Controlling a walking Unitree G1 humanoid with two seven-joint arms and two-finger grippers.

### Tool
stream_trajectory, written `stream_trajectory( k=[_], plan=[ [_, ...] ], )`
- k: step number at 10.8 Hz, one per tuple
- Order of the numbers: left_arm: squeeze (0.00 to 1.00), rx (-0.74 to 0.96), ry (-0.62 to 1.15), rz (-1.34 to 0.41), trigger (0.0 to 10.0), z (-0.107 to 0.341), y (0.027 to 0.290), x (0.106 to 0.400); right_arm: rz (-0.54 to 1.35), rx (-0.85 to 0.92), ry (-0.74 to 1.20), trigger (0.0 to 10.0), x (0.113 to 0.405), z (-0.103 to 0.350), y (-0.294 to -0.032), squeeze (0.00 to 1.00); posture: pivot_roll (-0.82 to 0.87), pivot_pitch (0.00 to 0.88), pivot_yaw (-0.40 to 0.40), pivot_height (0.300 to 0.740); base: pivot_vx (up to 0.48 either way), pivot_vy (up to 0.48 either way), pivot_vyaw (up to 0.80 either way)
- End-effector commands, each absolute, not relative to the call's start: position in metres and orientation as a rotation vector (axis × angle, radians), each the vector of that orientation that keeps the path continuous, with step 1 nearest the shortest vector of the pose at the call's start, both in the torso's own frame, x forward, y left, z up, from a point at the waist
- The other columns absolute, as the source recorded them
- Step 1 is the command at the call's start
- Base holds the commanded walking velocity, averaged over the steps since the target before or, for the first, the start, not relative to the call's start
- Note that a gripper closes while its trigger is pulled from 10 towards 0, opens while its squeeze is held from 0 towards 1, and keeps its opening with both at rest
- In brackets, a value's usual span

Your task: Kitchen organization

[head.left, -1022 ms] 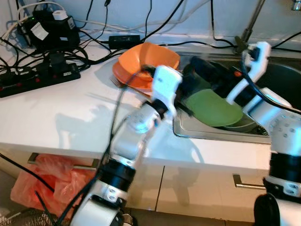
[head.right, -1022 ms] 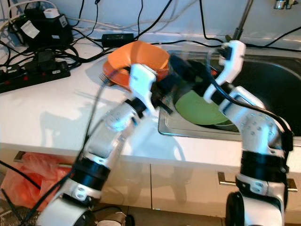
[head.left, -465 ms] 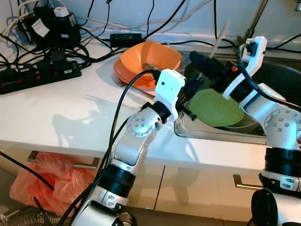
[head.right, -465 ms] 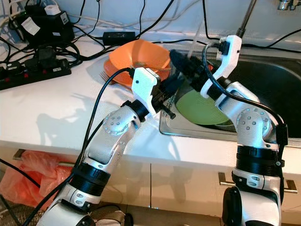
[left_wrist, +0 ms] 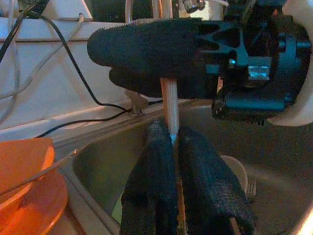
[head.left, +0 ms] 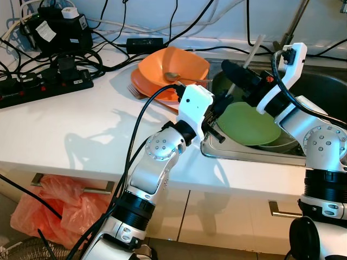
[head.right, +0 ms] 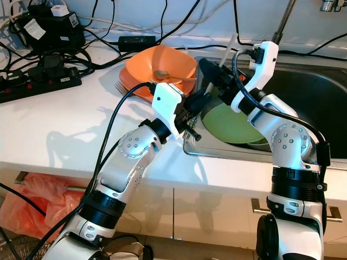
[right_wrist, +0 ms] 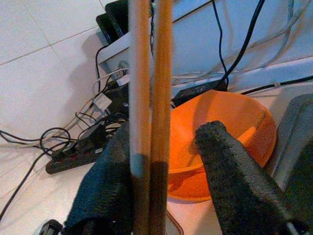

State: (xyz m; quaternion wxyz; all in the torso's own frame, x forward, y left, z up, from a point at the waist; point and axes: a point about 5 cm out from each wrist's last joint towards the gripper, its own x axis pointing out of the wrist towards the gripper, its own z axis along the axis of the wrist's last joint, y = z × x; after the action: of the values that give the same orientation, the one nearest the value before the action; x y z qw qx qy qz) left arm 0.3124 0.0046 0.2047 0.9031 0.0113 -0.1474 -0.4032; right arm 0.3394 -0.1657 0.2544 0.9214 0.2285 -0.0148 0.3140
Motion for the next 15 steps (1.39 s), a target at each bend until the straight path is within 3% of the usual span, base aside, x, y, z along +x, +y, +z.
stream_trajectory(
  k=[1,3,5,6,7,8,15],
  plan=[
    [0.0,0.037,-0.352,-0.834,2.0,0.213,0.004,0.311,0.597,0.469,-0.049,0.0,0.343,0.258,-0.172,0.0,0.06,0.052,-0.007,0.74,0.0,0.0,0.0],
    [0.0,0.061,-0.359,-0.811,7.5,0.213,0.006,0.313,0.591,0.469,-0.047,0.0,0.344,0.258,-0.172,0.0,0.07,0.051,-0.006,0.74,0.0,0.0,0.0],
    [0.0,0.079,-0.367,-0.782,10.0,0.214,0.008,0.315,0.58,0.47,-0.044,0.0,0.345,0.257,-0.173,0.0,0.07,0.05,-0.007,0.74,0.0,0.0,0.0],
    [0.0,0.083,-0.365,-0.764,10.0,0.214,0.009,0.317,0.578,0.471,-0.043,0.0,0.345,0.257,-0.173,0.0,0.07,0.05,-0.006,0.74,0.0,0.0,0.0],
    [0.82,0.084,-0.36,-0.741,10.0,0.213,0.01,0.319,0.578,0.473,-0.043,0.0,0.345,0.257,-0.173,0.0,0.06,0.05,-0.005,0.74,0.0,0.0,0.0],
    [1.0,0.08,-0.356,-0.74,10.0,0.213,0.01,0.32,0.577,0.474,-0.044,0.0,0.345,0.257,-0.173,0.0,0.06,0.05,-0.003,0.74,0.0,0.0,0.0],
    [1.0,0.042,-0.379,-0.821,10.0,0.218,0.007,0.31,0.497,0.467,-0.053,0.0,0.351,0.256,-0.182,0.0,0.07,0.05,-0.003,0.74,0.0,0.0,0.0]
  ],
)
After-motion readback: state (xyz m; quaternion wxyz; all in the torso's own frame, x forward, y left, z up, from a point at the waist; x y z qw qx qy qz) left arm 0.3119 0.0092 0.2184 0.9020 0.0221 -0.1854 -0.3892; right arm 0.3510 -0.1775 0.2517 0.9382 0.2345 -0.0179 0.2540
